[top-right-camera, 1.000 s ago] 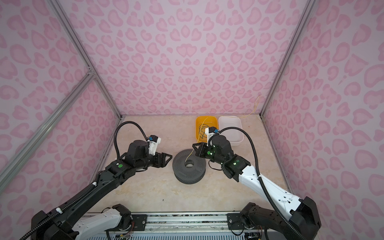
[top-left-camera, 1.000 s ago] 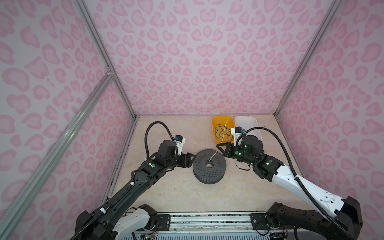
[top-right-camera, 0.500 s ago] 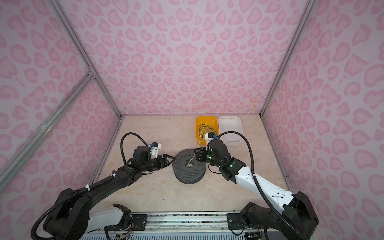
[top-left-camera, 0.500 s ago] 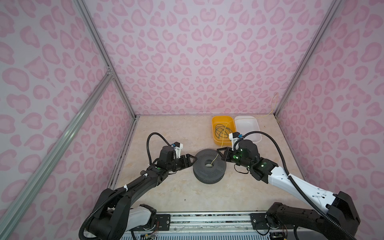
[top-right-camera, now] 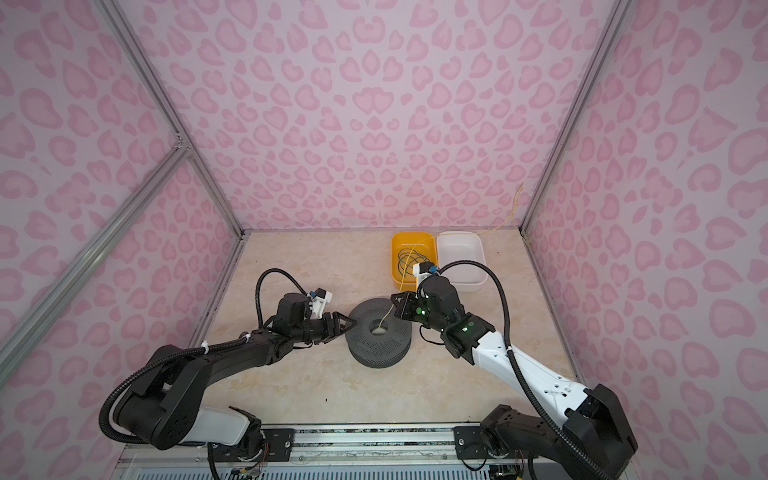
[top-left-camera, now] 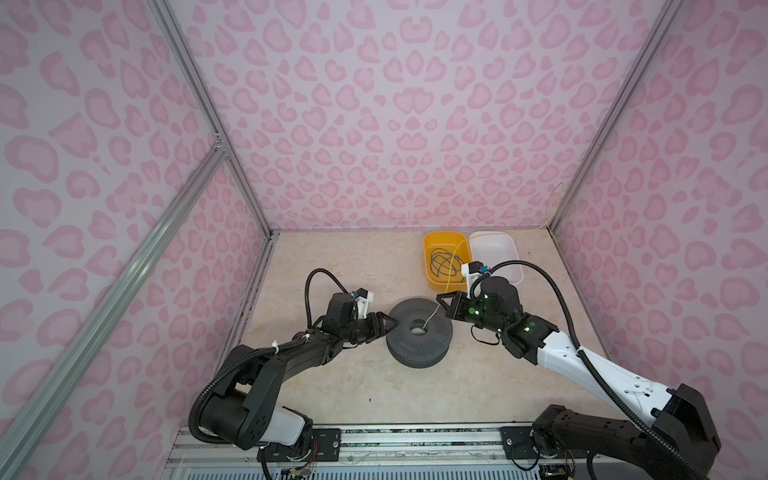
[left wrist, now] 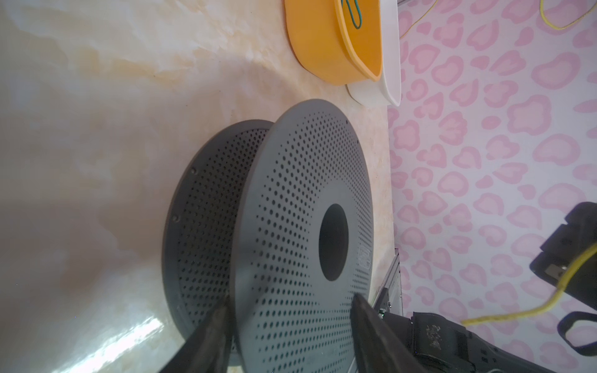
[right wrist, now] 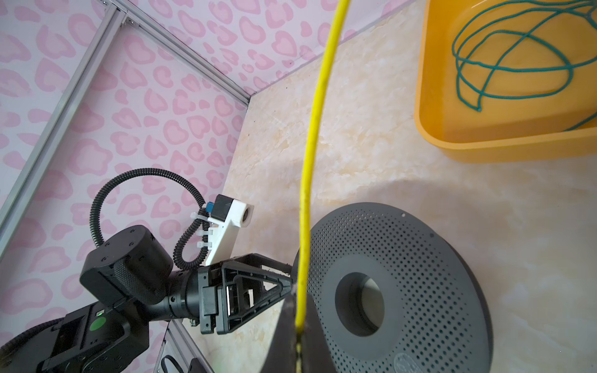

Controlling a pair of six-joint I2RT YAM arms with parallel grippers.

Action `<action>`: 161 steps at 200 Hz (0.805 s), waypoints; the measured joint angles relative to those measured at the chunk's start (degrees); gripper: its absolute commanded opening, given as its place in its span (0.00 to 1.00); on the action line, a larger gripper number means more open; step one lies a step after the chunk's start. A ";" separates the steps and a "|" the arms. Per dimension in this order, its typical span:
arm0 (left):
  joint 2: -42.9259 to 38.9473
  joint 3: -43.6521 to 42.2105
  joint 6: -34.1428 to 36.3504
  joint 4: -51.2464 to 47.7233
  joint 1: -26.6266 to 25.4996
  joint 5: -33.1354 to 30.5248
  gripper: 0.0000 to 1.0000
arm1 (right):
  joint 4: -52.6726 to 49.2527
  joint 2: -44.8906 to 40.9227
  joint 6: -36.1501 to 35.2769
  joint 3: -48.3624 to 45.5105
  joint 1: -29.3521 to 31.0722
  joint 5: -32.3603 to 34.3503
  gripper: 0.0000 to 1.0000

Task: Wrap the cables

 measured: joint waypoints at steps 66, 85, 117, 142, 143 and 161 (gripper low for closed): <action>4.92 0.26 1.44 1.75 0.00 2.54 0.31 | -0.33 0.90 0.04 0.81 -0.39 -1.84 0.00; 5.70 0.66 1.60 1.84 0.02 3.56 0.24 | -0.33 0.85 0.04 0.81 -0.50 -1.88 0.00; 6.12 2.43 1.36 3.32 0.17 6.38 0.15 | -0.35 0.35 0.04 0.76 -0.72 -1.84 0.00; 6.05 3.91 1.49 2.43 0.15 6.97 0.11 | -0.37 -0.35 0.07 0.63 -1.01 -1.70 0.00; 6.03 4.02 1.51 2.27 0.15 6.97 0.10 | -0.37 -0.42 0.07 0.61 -1.03 -1.66 0.00; 5.29 6.10 1.70 -0.96 0.15 6.82 0.04 | -0.42 -1.14 0.07 0.59 -1.11 -1.62 0.00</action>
